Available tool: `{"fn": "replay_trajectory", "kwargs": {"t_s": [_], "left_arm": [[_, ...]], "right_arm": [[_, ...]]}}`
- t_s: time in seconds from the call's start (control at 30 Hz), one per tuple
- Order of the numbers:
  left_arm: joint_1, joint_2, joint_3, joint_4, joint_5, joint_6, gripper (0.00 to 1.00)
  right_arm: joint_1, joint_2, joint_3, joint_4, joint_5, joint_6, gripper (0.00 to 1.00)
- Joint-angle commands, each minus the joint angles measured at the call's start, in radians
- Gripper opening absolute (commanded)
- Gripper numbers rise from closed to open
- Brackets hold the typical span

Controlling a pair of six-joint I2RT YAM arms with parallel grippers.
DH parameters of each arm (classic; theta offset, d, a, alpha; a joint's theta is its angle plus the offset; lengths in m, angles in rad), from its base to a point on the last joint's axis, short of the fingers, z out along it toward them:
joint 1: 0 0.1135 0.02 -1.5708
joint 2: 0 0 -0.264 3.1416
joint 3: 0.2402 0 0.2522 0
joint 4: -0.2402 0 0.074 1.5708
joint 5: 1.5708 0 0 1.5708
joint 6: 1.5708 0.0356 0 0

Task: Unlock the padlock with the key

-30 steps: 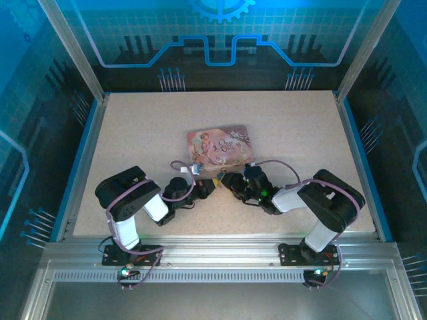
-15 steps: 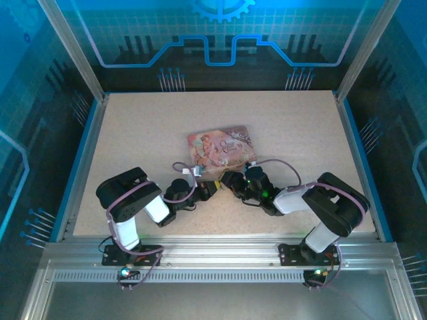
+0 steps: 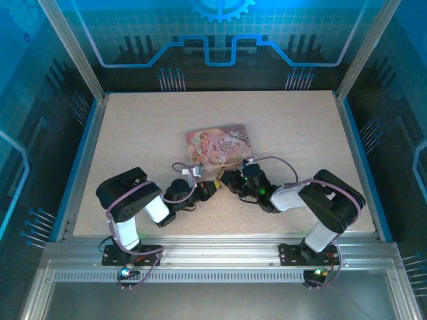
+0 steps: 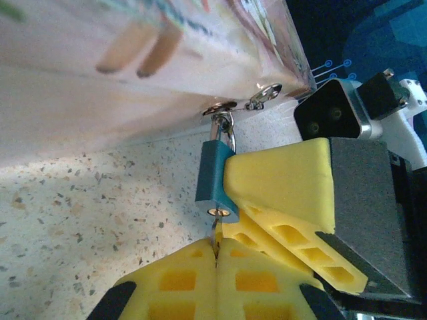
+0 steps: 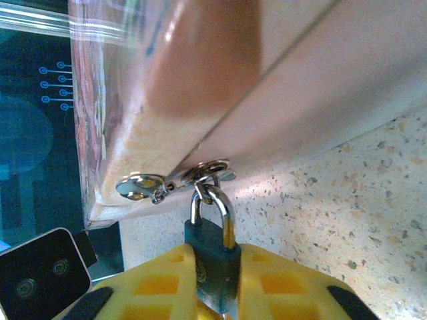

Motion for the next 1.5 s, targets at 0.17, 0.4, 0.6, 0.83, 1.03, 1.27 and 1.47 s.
{"fn": "replay_trajectory", "kwargs": {"t_s": [0.17, 0.4, 0.6, 0.83, 1.03, 1.27, 1.47], "left_arm": [[-0.019, 0.025, 0.000, 0.055, 0.043, 0.174, 0.00], [-0.019, 0.029, 0.014, 0.055, 0.069, 0.306, 0.00], [-0.038, 0.033, 0.011, 0.044, 0.066, 0.427, 0.00], [-0.109, -0.025, 0.013, -0.061, -0.035, 0.615, 0.00], [-0.182, -0.190, 0.060, -0.364, -0.168, 0.833, 0.00], [-0.218, -0.277, 0.121, -0.583, -0.287, 0.990, 0.00], [-0.219, -0.292, 0.112, -0.567, -0.265, 0.982, 0.00]], "right_arm": [[0.014, -0.055, 0.064, -0.140, 0.003, -0.083, 0.07], [0.025, -0.095, 0.094, -0.286, 0.019, -0.150, 0.02], [0.026, -0.079, 0.152, -0.405, -0.009, -0.199, 0.01], [0.043, -0.054, 0.210, -0.516, 0.014, -0.238, 0.00], [0.045, -0.041, 0.218, -0.548, 0.020, -0.244, 0.00], [0.043, -0.039, 0.210, -0.540, 0.000, -0.251, 0.00], [0.040, -0.062, 0.203, -0.580, 0.027, -0.284, 0.00]]}}
